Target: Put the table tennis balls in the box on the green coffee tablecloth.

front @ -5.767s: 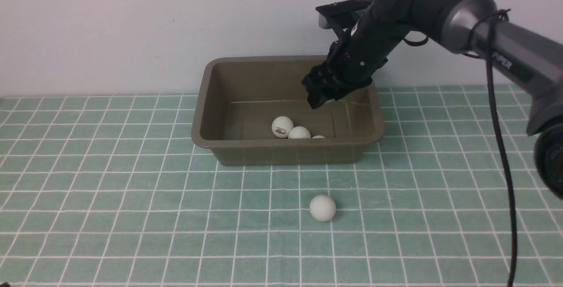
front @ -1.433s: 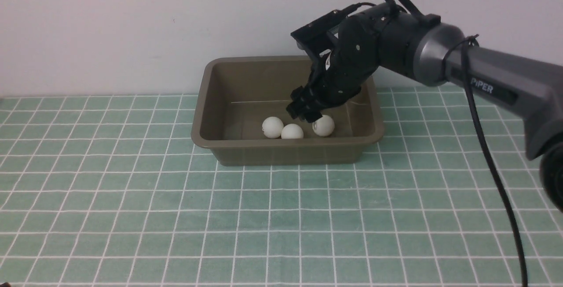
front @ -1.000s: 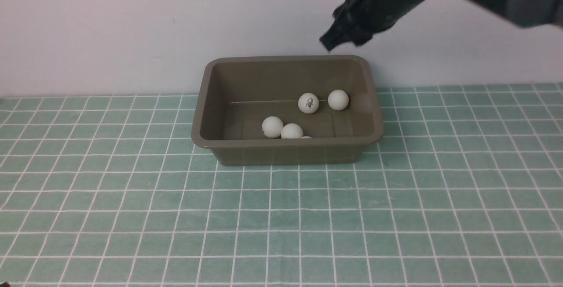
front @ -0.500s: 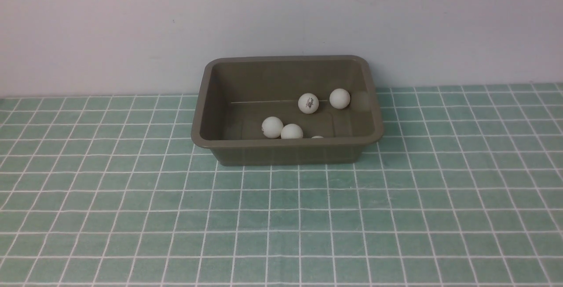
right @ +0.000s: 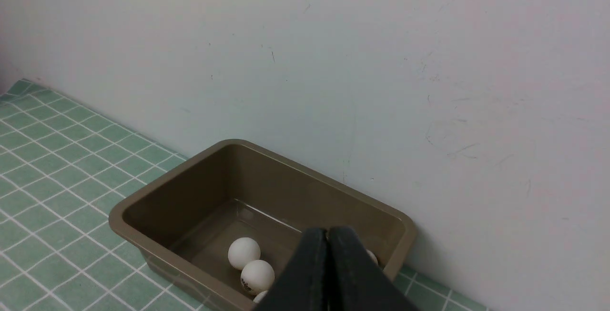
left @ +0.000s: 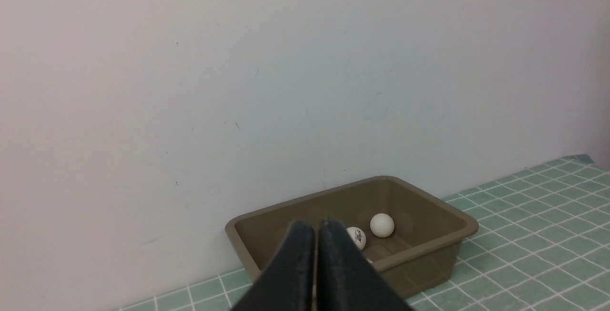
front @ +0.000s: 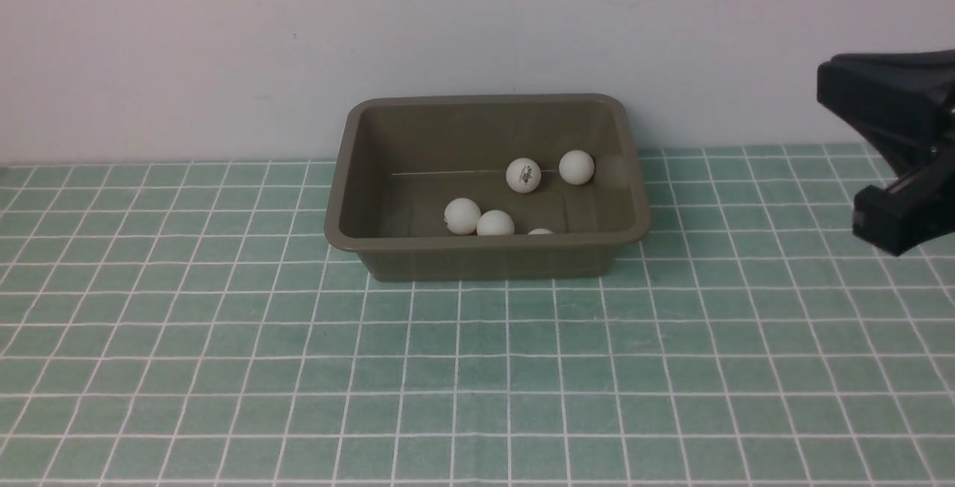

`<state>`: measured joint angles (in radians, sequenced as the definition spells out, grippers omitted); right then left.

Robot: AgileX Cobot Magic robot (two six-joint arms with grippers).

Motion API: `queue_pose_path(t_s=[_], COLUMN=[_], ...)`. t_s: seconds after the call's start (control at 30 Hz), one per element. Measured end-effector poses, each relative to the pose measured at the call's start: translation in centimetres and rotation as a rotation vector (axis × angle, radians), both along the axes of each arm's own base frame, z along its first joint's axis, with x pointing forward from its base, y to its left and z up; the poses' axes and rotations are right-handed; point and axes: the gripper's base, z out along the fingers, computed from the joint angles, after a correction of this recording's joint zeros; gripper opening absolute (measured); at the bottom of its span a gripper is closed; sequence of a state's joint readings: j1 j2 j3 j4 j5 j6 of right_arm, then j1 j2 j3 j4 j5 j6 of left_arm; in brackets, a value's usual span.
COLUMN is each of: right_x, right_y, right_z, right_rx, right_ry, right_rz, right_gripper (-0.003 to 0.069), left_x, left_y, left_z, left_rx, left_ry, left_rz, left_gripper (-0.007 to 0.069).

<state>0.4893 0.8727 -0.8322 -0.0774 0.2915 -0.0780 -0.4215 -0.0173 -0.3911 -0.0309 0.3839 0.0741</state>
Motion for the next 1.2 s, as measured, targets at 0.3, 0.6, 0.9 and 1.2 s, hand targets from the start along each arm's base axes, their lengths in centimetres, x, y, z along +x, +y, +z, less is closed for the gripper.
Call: queue_pose_path(t_s=[0.3, 0.6, 0.9, 1.2], right_x=[0.1, -0.8, -6.9, -10.0], right_y=[0.0, -2.1, -7.9, -9.0], right_z=[-0.2, -0.5, -10.6, -18.4], right_rx=[-0.005, -0.003, 0.077, 0.206], right_ry=[0.016, 0.017, 0.055, -0.043], right_rz=[-0.001, -0.09, -0.408, -0.547], right_gripper=[-0.0015, -0.0015, -0.0015, -0.0015], left_x=[0.0, 0.0, 0.0, 0.0], left_y=[0.0, 0.0, 0.0, 0.0], left_z=[0.0, 0.0, 0.0, 0.0], left_rx=[0.0, -0.001, -0.001, -0.001], left_ry=[0.0, 0.0, 0.0, 0.0], left_rz=[0.0, -0.001, -0.001, -0.001], left_gripper=[-0.0004, -0.0004, -0.0004, -0.0004])
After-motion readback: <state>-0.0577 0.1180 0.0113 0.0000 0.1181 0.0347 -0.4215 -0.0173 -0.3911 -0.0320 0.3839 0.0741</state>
